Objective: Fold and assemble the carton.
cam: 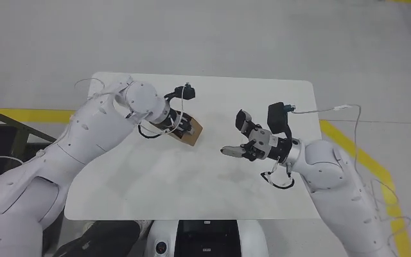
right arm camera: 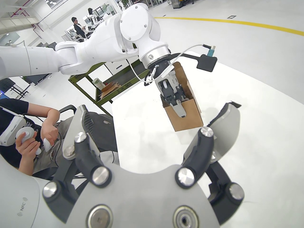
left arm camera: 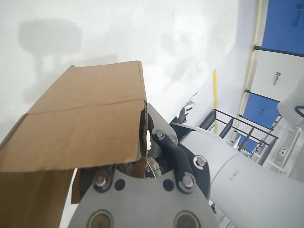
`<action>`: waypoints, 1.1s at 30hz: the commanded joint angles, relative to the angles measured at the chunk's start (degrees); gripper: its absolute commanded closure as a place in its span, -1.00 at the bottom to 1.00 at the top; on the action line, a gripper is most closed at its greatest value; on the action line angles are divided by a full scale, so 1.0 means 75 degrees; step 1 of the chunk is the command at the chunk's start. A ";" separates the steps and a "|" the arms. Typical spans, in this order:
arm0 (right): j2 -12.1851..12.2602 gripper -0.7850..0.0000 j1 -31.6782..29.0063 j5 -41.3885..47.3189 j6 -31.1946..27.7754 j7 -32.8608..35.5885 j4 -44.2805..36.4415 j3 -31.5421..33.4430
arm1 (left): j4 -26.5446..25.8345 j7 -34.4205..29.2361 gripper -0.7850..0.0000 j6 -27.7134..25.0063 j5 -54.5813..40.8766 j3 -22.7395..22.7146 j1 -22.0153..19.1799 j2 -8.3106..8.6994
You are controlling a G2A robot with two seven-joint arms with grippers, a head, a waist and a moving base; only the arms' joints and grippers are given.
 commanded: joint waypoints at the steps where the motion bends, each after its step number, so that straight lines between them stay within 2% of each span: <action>1: 0.0012 -1.00 -0.0026 -0.0005 0.0026 0.0016 -0.0040 0.0021 | 0.0059 0.0080 1.00 0.0154 0.0255 0.0220 -0.0111 -0.0139; 8: 0.0059 -1.00 -0.0127 0.0067 0.0063 0.0030 -0.0177 0.0142 | 0.0346 0.0228 0.96 0.0635 0.1018 0.0907 -0.0468 -0.0662; 13: 0.0097 -1.00 -0.0209 0.0170 0.0051 0.0046 -0.0240 0.0251 | 0.0654 0.0343 0.45 0.0781 0.1164 0.1229 -0.0592 -0.1033; 15: 0.0110 -1.00 -0.0228 0.0201 0.0048 0.0065 -0.0252 0.0277 | 0.0776 0.0353 0.02 0.0772 0.1133 0.1294 -0.0630 -0.1158; 16: 0.0116 -1.00 -0.0236 0.0221 0.0051 0.0074 -0.0257 0.0286 | 0.0827 0.0353 -0.55 0.0754 0.1081 0.1306 -0.0643 -0.1215; 17: 0.0121 -1.00 -0.0241 0.0233 0.0051 0.0083 -0.0262 0.0294 | 0.0876 0.0367 -1.00 0.0724 0.1030 0.1307 -0.0656 -0.1265; 21: 0.0141 -1.00 -0.0253 0.0294 0.0044 0.0108 -0.0269 0.0307 | 0.1008 0.0448 -1.00 0.0556 0.0608 0.1151 -0.0669 -0.1398; 24: 0.0156 -1.00 -0.0280 0.0318 0.0022 0.0109 -0.0320 0.0318 | 0.1023 0.0610 -1.00 0.0336 0.0091 0.0823 -0.0637 -0.1406; 33: 0.0215 -1.00 -0.0501 0.0415 -0.0149 0.0190 -0.0661 0.0334 | 0.0620 0.0299 -1.00 -0.0094 -0.0815 -0.0199 -0.0261 -0.1093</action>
